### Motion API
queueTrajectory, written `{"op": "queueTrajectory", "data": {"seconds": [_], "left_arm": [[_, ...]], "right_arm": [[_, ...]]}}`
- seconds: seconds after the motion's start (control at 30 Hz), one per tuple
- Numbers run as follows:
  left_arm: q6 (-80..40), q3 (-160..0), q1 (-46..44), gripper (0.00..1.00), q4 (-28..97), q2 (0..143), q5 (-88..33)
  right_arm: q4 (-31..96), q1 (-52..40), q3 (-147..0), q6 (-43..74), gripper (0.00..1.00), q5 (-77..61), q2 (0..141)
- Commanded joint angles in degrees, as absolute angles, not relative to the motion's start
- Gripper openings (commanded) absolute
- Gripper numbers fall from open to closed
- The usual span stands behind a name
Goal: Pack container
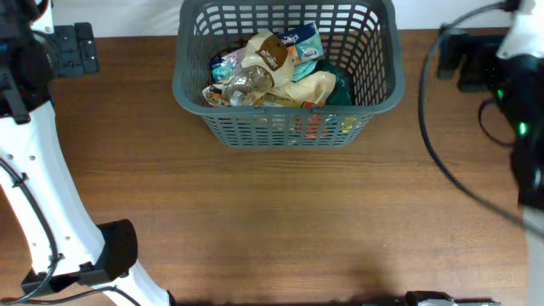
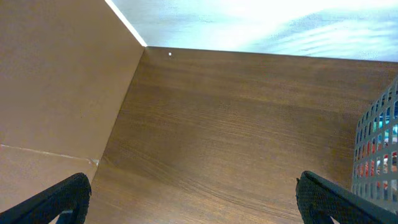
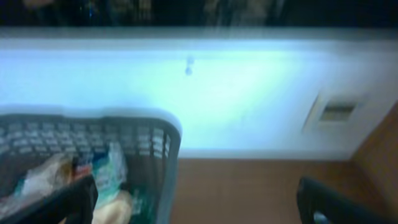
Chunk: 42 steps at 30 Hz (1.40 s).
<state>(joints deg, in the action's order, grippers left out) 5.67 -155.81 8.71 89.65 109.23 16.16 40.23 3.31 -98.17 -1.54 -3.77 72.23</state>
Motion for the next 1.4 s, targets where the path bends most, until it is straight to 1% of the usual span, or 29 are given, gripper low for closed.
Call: {"op": "queueTrajectory", "data": {"seconds": [0.0, 0.03, 0.1, 0.37, 0.4, 0.53, 0.67, 0.83, 0.97, 1.1, 1.2, 1.37], "left_arm": [[4.7, -156.4, 8.8, 0.99, 89.7, 108.4, 16.7], [4.7, -156.4, 8.8, 0.99, 89.7, 108.4, 16.8], [4.7, -156.4, 8.8, 0.99, 89.7, 108.4, 16.8], [4.7, -156.4, 8.8, 0.99, 89.7, 108.4, 16.7], [4.7, -156.4, 8.8, 0.99, 89.7, 108.4, 16.8], [4.7, -156.4, 8.8, 0.99, 89.7, 108.4, 16.8], [4.7, -156.4, 8.8, 0.99, 89.7, 108.4, 16.8], [4.7, -156.4, 8.8, 0.99, 89.7, 108.4, 16.8], [4.7, -156.4, 8.8, 0.99, 89.7, 108.4, 16.8], [4.7, -156.4, 8.8, 0.99, 89.7, 108.4, 16.8], [4.7, -156.4, 8.8, 0.99, 89.7, 108.4, 16.8], [4.7, -156.4, 8.8, 0.99, 89.7, 108.4, 16.8]], "right_arm": [[29.5, 3.1, -83.3, -1.4, 0.99, 2.9, 62.0], [24.6, 3.1, -75.1, -1.4, 0.99, 5.1, 56.7], [20.5, 3.7, -65.5, -1.4, 0.99, 6.4, 50.8], [12.2, 8.0, -33.1, -1.0, 0.99, 6.7, 29.1], [9.3, 7.9, -26.0, -1.0, 0.99, 6.7, 23.0], [8.1, 7.9, -16.2, -1.0, 0.99, 6.4, 11.7], [8.1, 7.9, -11.5, -1.0, 0.99, 6.3, 4.5], [9.9, 7.9, -8.5, -1.0, 0.99, 6.3, 0.3], [10.0, 7.9, -5.5, -1.0, 0.99, 5.9, 0.2], [9.3, 7.9, -2.5, -1.0, 0.99, 2.2, 0.2], [8.4, 7.9, -2.2, -1.0, 0.99, -1.4, 0.2], [8.3, 7.9, -2.2, -1.0, 0.99, -1.3, 0.2]]}}
